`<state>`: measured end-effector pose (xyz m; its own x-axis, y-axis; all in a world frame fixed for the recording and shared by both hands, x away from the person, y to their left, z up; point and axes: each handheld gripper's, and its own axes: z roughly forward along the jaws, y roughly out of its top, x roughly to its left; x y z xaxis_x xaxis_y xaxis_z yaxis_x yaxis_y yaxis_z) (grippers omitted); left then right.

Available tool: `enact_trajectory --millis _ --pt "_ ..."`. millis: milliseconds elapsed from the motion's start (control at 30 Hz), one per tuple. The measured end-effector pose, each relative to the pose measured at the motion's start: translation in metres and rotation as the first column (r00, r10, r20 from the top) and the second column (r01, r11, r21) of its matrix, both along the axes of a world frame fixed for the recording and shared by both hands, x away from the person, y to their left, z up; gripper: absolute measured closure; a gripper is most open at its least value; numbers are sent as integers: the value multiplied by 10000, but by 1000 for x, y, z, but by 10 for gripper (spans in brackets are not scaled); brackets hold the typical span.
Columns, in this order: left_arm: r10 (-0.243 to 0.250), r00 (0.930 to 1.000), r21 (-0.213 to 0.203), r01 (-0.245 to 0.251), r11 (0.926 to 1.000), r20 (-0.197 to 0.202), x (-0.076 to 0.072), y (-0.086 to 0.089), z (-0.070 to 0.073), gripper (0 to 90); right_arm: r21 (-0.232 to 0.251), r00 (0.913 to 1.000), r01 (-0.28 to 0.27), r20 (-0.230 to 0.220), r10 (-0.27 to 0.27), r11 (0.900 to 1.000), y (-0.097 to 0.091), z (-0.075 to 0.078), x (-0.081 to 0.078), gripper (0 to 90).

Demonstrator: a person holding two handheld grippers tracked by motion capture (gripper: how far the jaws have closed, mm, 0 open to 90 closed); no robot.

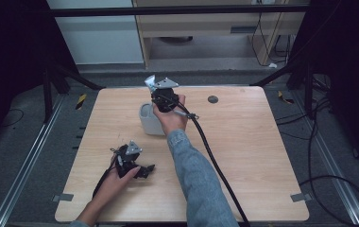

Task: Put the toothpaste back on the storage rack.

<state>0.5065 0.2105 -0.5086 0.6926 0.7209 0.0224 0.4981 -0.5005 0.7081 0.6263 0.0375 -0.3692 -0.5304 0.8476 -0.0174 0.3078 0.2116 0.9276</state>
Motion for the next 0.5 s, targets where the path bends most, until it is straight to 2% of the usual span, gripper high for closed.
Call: enact_trajectory --millis 500 --pt "1 10000 3 -1 10000 1 0 0 0 0 -423 9995 -180 -265 169 9989 -4 -7 -3 795"
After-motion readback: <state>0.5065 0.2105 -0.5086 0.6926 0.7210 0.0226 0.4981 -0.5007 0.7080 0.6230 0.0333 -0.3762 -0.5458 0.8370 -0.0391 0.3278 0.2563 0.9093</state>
